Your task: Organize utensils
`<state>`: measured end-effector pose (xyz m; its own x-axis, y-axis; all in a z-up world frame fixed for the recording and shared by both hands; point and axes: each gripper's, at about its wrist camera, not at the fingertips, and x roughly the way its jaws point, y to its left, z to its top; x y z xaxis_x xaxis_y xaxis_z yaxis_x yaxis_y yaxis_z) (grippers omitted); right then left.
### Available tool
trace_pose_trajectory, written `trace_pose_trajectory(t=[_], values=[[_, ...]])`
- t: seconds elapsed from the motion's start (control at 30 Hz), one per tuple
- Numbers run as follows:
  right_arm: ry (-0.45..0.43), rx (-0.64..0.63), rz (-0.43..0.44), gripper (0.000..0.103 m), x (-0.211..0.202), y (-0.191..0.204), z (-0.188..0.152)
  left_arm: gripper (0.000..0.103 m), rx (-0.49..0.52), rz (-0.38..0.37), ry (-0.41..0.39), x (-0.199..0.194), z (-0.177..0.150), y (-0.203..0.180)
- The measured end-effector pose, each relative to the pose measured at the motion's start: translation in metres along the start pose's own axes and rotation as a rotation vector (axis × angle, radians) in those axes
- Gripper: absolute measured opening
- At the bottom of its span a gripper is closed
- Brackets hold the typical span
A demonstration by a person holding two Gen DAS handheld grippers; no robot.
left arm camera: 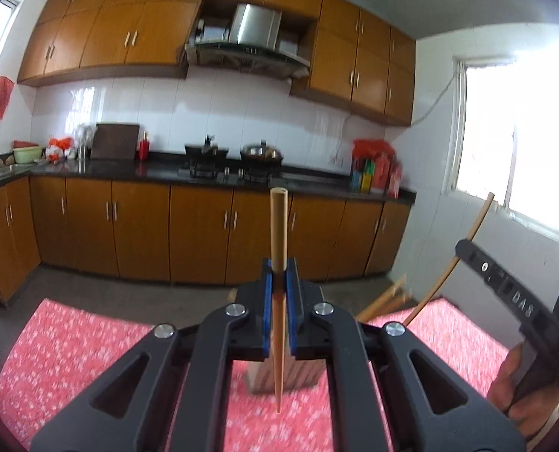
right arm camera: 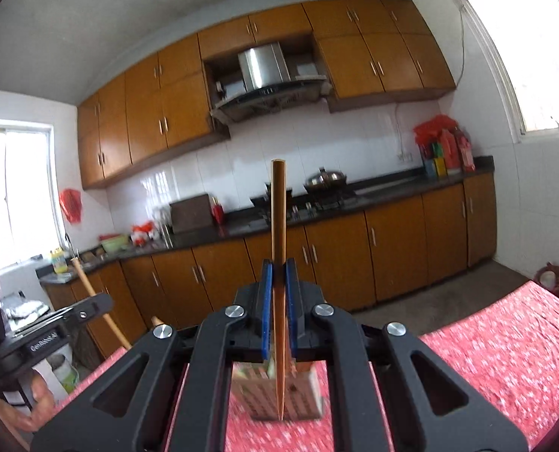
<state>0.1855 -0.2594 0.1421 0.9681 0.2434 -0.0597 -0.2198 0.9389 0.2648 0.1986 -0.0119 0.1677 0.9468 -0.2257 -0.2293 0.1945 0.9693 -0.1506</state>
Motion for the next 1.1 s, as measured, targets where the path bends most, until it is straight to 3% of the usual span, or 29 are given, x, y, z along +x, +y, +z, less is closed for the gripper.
trace_pose_trajectory(t=[0.2,0.33,0.83,1.1], values=[[-0.075,0.007,-0.027,0.008,0.024,0.004,0.007,0.008,-0.004,0.059,-0.123,0.025,0.029,-0.013],[-0.079,0.001,-0.052,0.008,0.043,0.003,-0.002,0.008,-0.018,0.077,-0.156,0.044,0.034,-0.012],[0.018,-0.022,-0.063,0.008,0.073,0.003,-0.039,0.008,-0.045,0.032,-0.076,0.091,-0.001,0.002],[0.031,-0.028,-0.063,0.009,0.068,0.003,-0.035,0.014,-0.038,0.045,-0.071,0.087,-0.003,0.007]])
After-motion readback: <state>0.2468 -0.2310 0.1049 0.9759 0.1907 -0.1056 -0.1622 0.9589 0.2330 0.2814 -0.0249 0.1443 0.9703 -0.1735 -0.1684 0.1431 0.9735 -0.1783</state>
